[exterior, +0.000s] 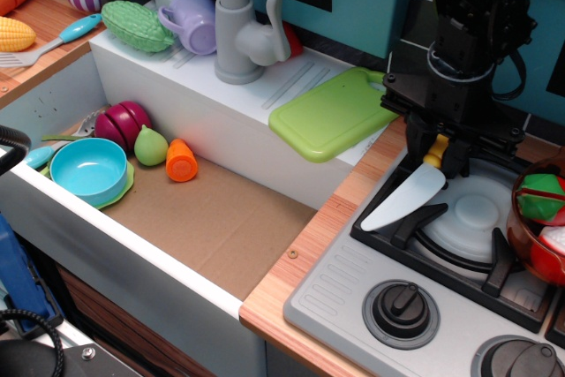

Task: Put knife on cutting board

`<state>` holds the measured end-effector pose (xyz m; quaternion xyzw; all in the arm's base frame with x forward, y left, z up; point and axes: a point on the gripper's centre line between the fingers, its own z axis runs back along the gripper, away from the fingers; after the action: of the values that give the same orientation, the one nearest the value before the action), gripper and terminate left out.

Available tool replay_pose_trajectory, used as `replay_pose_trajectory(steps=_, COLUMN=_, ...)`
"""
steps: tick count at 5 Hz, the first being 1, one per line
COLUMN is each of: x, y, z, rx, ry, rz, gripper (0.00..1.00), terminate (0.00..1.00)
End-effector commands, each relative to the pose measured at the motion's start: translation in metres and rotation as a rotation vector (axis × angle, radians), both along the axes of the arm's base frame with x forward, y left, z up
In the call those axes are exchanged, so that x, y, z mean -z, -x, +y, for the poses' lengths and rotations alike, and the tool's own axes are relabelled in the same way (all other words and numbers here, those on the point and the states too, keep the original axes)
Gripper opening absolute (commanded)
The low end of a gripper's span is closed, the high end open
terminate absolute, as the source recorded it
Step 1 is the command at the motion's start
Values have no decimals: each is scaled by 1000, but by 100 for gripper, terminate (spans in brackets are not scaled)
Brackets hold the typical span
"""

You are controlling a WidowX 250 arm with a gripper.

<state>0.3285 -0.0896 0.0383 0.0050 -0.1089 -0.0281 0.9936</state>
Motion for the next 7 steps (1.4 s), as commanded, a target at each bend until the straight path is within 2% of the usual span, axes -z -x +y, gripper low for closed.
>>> replay_pose_trajectory(steps=1, x=-27, y=1, z=22, rx=7, ry=-51, rz=28, gripper=0, terminate=0)
replay_pose_trajectory(steps=2, x=-34, y=0, z=38, rx=17, ry=-108, rz=58, gripper=0, terminate=0)
replay_pose_trajectory(steps=3, x=-37, y=-4, z=51, rx=48, ry=-116, rz=65, gripper=0, terminate=0)
replay_pose_trajectory(steps=5, x=-25, y=-12, z=79, rx=107, ry=-167, rz=26, gripper=0, terminate=0)
replay_pose_trajectory(steps=7, x=-15, y=-32, z=100, rx=177, ry=-203, rz=-11, gripper=0, terminate=0)
